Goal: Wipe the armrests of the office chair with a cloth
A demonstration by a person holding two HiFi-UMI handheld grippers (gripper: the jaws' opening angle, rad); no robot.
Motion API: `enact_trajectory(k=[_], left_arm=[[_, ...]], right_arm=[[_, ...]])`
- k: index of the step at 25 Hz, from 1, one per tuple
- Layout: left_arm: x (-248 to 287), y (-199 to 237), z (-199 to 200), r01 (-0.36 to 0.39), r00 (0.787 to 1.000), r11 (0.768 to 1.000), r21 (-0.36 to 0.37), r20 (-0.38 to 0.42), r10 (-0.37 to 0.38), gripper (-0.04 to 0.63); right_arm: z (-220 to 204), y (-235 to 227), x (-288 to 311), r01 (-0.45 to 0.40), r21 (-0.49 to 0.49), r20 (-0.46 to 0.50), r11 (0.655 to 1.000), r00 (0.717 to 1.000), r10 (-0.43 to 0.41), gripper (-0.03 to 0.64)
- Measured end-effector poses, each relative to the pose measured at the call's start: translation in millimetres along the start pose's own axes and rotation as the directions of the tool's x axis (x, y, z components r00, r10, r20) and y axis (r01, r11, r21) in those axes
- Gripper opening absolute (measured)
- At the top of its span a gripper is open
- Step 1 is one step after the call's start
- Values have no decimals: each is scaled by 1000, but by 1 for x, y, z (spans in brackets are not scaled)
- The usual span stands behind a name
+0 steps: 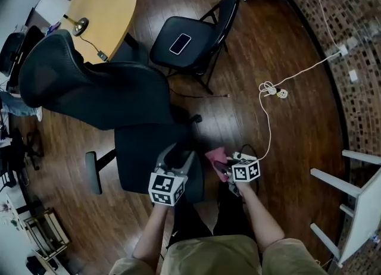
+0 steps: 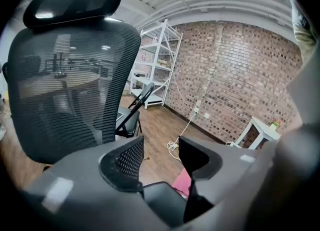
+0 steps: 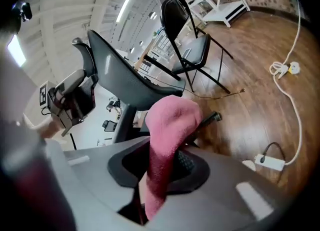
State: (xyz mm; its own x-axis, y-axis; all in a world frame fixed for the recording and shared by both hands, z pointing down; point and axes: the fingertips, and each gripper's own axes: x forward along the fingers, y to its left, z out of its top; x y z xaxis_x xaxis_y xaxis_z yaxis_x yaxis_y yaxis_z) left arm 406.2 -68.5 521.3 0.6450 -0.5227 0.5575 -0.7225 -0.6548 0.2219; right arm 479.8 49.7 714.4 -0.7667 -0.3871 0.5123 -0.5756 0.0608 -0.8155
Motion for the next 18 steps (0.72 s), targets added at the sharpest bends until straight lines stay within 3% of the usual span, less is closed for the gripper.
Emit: enact_trajectory(k=[4, 7, 9, 12, 18], left_arm=[[13, -3, -4, 1, 1000, 1000, -2, -18, -1, 202], [20, -3, -8, -3, 1000, 1000, -7, -27, 3, 202], [23, -3, -11, -7, 1000, 1000, -13, -24, 7, 202], [23, 2, -14, -16, 1000, 999, -38, -11, 16, 202], [26, 27, -7, -35, 999, 996, -84, 27, 37, 202]], right_arm=[[-7, 27, 26, -154, 12, 18, 988, 988, 154, 74], [-9, 50, 45, -323, 42, 47, 946, 946, 321, 55], [-10, 50, 54, -371, 68, 56, 926, 928, 368, 57], [-8, 35, 70, -326, 46, 41, 944, 945, 325, 60], [5, -28, 119, -101, -13, -49, 995, 994, 100, 58]])
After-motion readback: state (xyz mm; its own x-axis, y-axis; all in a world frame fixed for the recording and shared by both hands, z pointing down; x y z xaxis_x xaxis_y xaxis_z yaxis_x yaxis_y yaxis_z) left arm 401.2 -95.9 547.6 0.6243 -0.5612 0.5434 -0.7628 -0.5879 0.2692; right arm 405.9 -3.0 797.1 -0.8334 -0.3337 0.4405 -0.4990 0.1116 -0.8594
